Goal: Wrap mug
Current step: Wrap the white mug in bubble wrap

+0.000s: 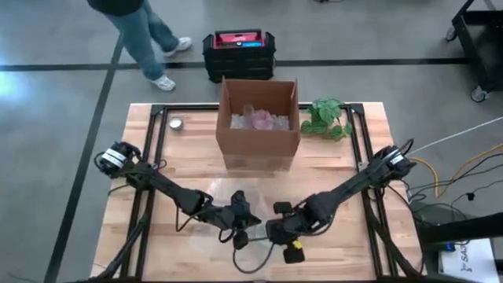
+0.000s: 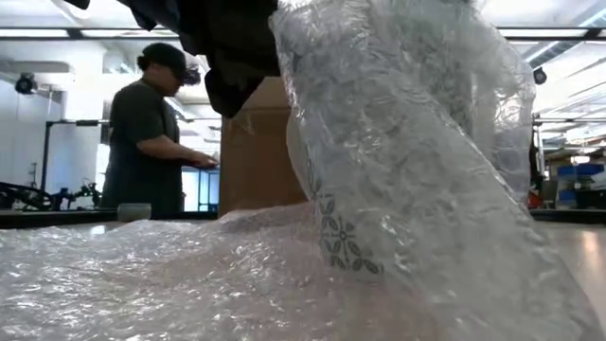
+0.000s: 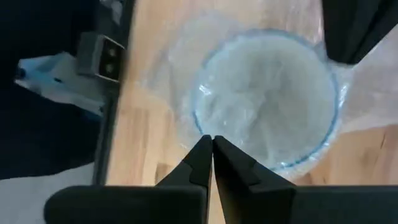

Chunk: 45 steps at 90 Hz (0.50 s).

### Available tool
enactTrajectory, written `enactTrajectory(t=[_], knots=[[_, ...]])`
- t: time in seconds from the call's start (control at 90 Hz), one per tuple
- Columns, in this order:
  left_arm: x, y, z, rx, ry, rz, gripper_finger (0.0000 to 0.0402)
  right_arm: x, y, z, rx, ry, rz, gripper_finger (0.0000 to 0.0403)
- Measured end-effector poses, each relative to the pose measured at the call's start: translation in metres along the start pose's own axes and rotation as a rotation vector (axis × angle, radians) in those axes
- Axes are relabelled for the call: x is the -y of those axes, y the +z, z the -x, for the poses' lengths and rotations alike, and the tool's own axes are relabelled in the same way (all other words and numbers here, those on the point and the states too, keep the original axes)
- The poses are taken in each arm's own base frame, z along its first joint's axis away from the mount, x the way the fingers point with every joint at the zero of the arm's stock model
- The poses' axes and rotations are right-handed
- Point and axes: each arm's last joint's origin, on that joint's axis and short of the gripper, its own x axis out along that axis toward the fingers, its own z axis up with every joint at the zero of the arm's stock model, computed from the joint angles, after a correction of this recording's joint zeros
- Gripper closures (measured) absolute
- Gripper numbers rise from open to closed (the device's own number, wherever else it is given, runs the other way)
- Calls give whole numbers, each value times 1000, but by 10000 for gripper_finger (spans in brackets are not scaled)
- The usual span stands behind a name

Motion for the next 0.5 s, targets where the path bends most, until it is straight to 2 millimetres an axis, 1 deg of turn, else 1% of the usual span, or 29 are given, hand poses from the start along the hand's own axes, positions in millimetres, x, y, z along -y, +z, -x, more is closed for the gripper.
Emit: enactTrajectory(t=[0.067, 0.111, 0.222, 0.289, 0.367, 0.5], knots=[[0, 0, 0, 0, 0, 0, 402, 4, 2, -8, 21, -61, -6, 403], [0, 0, 0, 0, 0, 0, 402, 7, 4, -10, 31, -83, -8, 403], [0, 0, 0, 1, 1, 0, 402, 13, 7, -13, 33, -88, -16, 403], [0, 0, 0, 1, 0, 0, 402, 16, 7, -18, 20, -89, -22, 403], [0, 0, 0, 1, 0, 0, 402, 18, 6, -31, -6, -100, -25, 403], [0, 0, 0, 0, 1, 0, 402, 22, 1, -60, -72, -115, -28, 403]])
